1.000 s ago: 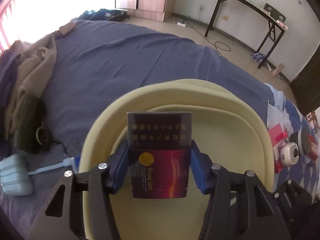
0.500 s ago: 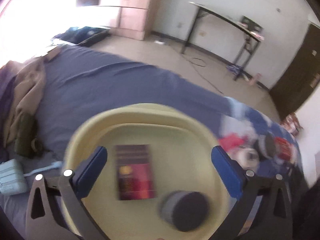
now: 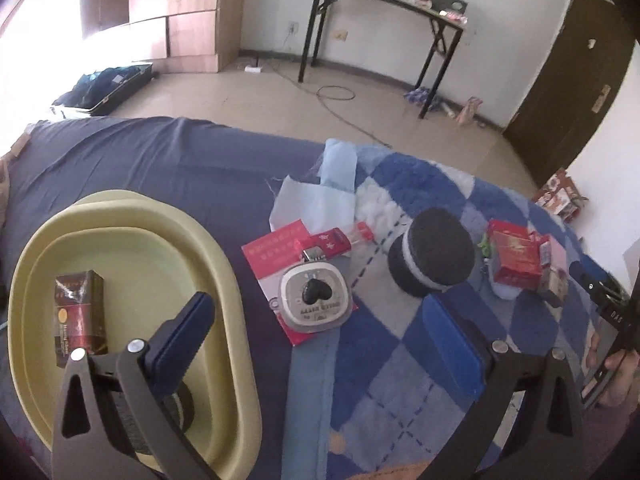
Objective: Organize rigid objects
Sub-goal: 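Grasp the silver round case with left tool while right tool grasps red-white cigarette box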
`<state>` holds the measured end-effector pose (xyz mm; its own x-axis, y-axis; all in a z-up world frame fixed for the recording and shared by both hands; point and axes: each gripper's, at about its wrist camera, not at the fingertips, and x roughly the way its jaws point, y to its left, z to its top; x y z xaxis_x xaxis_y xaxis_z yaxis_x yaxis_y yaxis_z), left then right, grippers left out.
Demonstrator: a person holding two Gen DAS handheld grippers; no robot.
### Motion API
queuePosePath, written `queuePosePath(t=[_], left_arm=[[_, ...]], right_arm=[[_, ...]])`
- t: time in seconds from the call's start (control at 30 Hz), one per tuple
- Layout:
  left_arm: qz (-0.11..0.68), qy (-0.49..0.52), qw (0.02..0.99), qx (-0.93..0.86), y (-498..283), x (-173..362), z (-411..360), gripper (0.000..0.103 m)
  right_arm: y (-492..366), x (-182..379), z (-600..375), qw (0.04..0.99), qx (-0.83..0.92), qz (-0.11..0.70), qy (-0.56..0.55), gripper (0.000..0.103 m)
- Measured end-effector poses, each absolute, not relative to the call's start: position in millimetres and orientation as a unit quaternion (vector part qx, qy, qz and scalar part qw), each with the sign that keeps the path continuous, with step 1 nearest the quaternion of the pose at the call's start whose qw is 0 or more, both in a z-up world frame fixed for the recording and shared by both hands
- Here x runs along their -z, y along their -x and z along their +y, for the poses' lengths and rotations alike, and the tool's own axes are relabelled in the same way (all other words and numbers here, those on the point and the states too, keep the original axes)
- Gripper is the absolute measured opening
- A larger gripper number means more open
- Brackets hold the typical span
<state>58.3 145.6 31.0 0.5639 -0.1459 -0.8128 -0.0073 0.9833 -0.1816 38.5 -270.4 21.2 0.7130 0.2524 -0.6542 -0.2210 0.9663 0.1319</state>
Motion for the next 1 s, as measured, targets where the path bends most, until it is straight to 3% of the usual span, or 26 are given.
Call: queuePosePath(t=[0.33,0.53,0.67,0.8,1.0], left_arm=[[0.481,0.052,0.875,0.024,-62.2,-10.4,139.4,0.100],[0.495,0.048,0.867,0.035,-67.7,6.3,137.5,0.082],[0.498,0.049,0.865,0.037,-73.9,11.3,140.1,0.056],[0.488,0.064,0.869,0.042,-70.5,8.9,144.6,0.056],[0.469,0.054,0.880,0.058,-55.2,-3.8,141.6,0.056]], right_arm=[[-58.5,-12.5,-290.6,0.929,-0.082,0.358,-0.044,0.103],[-38.9,-8.8,-300.4,0.933,-0.096,0.344,-0.037,0.102],[-41.5,-1.4,-293.4,0.936,-0.101,0.337,-0.012,0.077],[-39.1,-1.8,-296.4,0.937,-0.113,0.331,-0.002,0.067],[-34.0,-5.9,-310.1,0.940,-0.123,0.318,-0.011,0.062]])
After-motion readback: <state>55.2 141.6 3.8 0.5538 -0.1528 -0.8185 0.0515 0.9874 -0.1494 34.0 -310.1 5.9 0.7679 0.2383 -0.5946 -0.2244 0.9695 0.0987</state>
